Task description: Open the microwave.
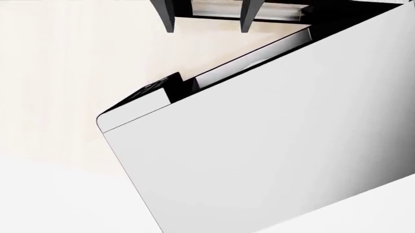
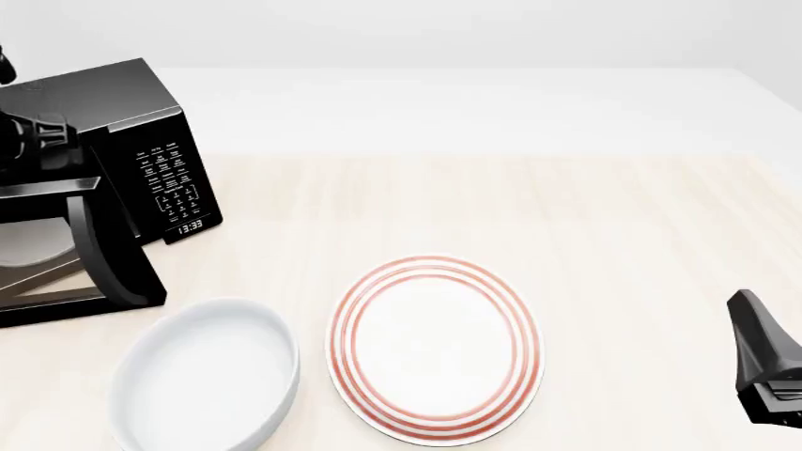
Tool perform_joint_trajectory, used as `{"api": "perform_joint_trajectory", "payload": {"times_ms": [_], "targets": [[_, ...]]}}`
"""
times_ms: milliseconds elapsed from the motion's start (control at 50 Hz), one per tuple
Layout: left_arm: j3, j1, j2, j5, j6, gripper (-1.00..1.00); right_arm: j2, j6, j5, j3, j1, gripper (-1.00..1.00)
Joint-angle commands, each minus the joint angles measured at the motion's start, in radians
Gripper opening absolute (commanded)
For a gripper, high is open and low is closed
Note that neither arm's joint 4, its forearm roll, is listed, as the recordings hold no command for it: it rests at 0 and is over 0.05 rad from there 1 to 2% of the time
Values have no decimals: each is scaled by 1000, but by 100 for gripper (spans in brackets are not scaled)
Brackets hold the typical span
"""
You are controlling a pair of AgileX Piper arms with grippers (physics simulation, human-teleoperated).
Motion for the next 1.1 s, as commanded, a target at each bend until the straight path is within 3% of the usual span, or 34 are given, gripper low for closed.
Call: {"api": "perform_joint_trajectory", "payload": {"times_ms": [20, 1100], "targets": [[15, 5, -8, 1, 2, 100, 0, 0, 0, 0, 0, 100], [76, 5, -58, -8, -15, 100, 0, 0, 0, 0, 0, 100]]}}
